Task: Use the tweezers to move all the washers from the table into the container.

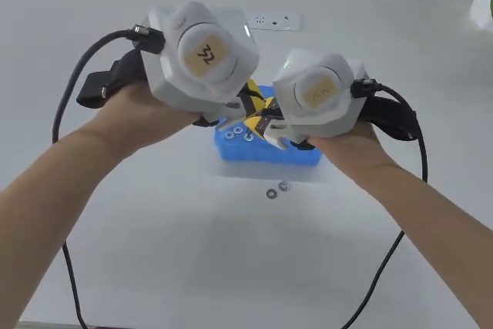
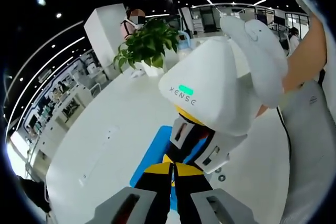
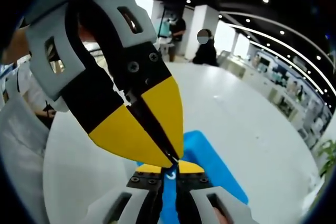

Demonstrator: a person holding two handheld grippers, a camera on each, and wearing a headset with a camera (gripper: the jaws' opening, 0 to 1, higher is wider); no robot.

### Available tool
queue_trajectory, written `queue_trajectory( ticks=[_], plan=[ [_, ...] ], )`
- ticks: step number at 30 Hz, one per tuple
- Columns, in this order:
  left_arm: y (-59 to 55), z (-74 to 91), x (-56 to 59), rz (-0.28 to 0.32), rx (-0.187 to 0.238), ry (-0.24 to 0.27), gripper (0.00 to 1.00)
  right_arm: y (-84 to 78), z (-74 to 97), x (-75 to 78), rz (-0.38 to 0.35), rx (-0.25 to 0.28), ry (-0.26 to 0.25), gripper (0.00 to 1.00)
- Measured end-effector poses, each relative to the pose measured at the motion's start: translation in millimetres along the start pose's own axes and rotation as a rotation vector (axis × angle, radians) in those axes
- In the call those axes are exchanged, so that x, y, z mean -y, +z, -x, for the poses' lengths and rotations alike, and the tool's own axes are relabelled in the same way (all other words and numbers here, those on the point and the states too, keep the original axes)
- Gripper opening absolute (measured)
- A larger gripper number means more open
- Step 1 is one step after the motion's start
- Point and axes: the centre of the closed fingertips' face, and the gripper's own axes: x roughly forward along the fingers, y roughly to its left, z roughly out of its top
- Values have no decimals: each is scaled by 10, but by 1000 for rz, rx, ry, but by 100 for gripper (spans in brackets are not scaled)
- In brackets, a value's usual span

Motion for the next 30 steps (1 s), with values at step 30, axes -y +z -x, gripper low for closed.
queue_trajectory(
  ticks=[30],
  plan=[
    [424, 676, 271, 54, 171, 72, 0, 395, 728, -220, -26, 170, -127, 6]
  ],
)
